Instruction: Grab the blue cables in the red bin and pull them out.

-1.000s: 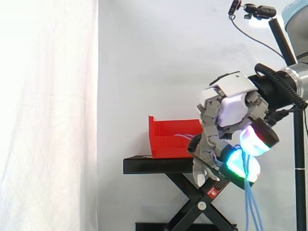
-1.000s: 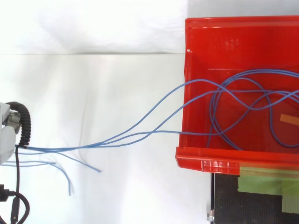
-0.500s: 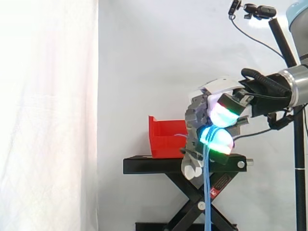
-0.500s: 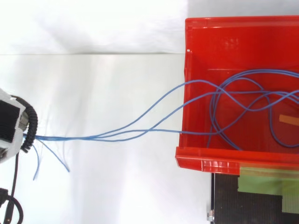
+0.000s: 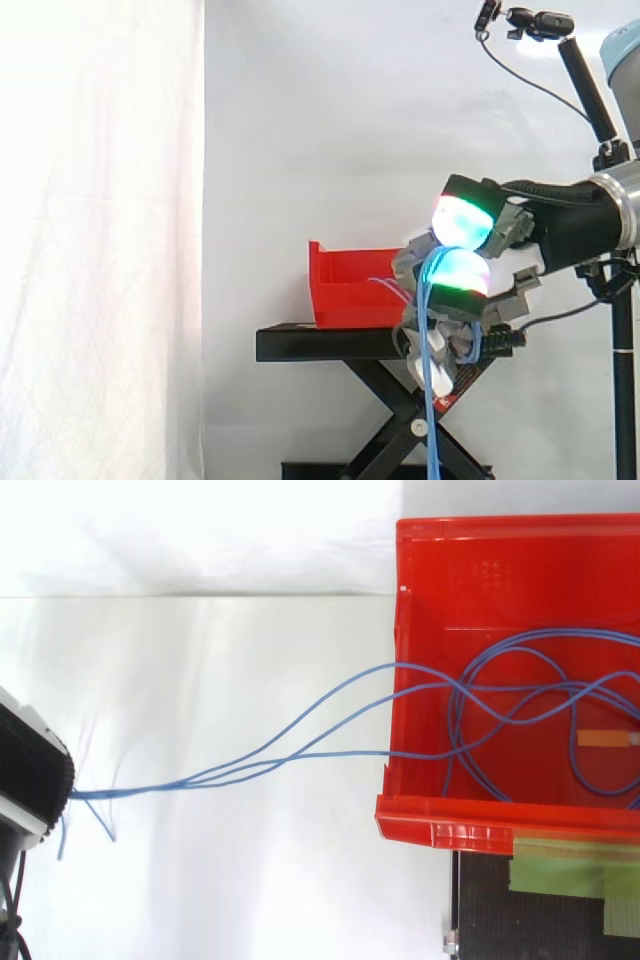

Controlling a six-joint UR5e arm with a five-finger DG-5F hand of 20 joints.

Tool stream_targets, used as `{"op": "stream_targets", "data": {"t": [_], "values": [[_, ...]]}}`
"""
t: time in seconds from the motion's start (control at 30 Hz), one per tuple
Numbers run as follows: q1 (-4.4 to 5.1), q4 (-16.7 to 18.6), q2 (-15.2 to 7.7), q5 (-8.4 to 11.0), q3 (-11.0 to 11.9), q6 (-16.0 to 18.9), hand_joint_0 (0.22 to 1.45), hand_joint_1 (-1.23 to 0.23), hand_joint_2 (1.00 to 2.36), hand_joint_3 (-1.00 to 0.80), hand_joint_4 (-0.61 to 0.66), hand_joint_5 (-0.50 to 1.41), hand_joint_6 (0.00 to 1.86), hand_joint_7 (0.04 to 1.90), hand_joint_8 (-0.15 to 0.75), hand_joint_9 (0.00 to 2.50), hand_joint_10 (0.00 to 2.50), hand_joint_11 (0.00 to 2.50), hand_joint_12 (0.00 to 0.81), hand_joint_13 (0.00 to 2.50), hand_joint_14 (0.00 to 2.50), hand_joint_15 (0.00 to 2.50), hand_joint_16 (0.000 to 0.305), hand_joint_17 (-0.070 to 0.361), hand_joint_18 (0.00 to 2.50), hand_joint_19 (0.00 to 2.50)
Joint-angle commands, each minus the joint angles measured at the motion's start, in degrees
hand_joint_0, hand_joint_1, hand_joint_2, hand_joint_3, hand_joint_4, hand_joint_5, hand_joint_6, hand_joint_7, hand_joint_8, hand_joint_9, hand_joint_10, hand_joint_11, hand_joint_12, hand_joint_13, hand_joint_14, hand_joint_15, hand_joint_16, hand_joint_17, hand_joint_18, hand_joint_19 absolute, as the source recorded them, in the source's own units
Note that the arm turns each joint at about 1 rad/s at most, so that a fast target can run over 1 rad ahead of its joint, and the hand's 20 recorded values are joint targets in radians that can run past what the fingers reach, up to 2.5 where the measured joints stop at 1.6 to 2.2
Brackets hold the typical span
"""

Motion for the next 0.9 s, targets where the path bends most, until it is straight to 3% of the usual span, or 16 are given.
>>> {"op": "stream_targets", "data": {"t": [0.0, 0.47, 0.87], "values": [[0.31, -0.07, 0.01, -0.12, -1.28, 14.40, 0.90, -0.72, 1.00, -1.00, 0.05, 0.91, 0.86, 0.70, 0.232, 0.98, 0.02, 0.66, 0.313, 0.86, 0.02, 0.48, 0.040, 0.091, 0.68, 0.48], [0.40, -0.16, 0.01, -0.20, -1.37, 15.19, 0.90, -0.72, 1.00, -1.00, 0.06, 0.90, 0.87, 0.69, 0.236, 1.00, 0.02, 0.70, 0.322, 1.04, 0.03, 0.74, 0.042, 0.094, 0.75, 0.52], [0.31, -0.16, 0.01, -0.38, -1.37, 10.98, 0.91, -0.72, 1.00, -1.00, 0.06, 0.90, 0.86, 0.69, 0.239, 0.99, 0.02, 0.71, 0.305, 1.26, 0.03, 1.24, 0.043, 0.096, 0.82, 0.61]]}}
